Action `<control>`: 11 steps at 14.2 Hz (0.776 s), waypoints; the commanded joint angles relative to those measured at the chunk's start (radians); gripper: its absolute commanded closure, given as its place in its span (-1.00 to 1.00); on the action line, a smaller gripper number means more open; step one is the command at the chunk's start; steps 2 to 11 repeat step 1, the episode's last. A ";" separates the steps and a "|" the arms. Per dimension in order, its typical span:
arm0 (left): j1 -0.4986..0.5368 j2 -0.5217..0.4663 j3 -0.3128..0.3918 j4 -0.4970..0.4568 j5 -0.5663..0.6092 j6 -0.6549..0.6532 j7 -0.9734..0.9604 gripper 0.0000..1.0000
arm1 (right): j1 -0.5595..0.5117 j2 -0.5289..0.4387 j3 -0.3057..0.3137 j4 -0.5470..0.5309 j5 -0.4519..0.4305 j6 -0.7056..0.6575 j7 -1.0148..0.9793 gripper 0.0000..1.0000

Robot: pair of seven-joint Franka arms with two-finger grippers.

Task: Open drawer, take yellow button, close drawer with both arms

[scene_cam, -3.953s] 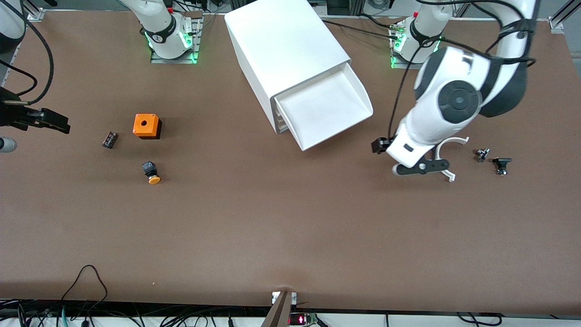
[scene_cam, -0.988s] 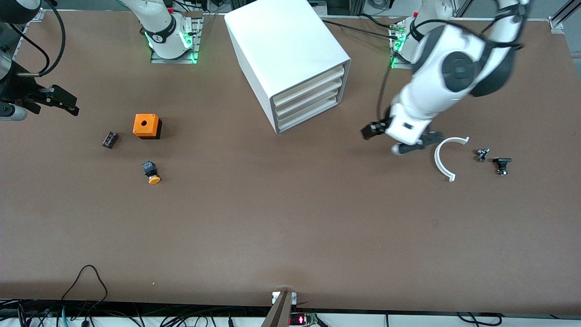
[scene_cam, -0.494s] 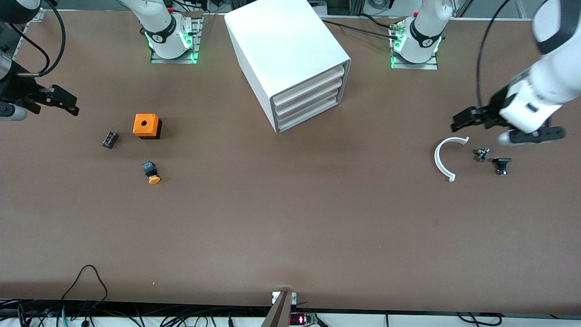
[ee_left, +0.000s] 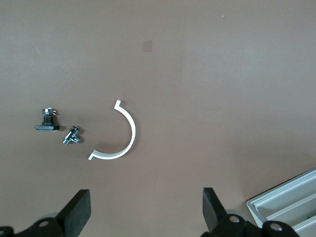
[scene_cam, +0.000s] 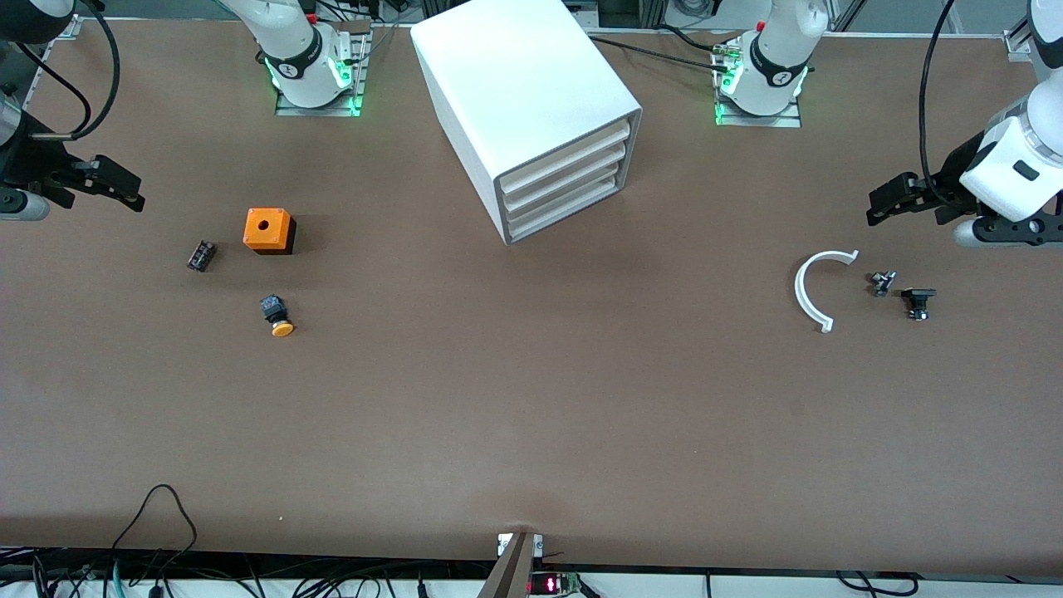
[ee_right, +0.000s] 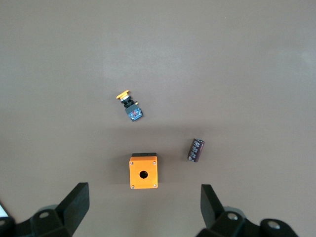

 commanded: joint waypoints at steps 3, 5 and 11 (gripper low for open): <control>-0.006 0.021 0.006 0.038 0.019 -0.025 0.019 -1.00 | 0.001 -0.001 -0.003 0.005 0.019 0.001 -0.004 -1.00; -0.006 0.021 0.006 0.038 0.019 -0.025 0.019 -1.00 | 0.001 -0.001 -0.003 0.005 0.019 0.001 -0.004 -1.00; -0.006 0.021 0.006 0.038 0.019 -0.025 0.019 -1.00 | 0.001 -0.001 -0.003 0.005 0.019 0.001 -0.004 -1.00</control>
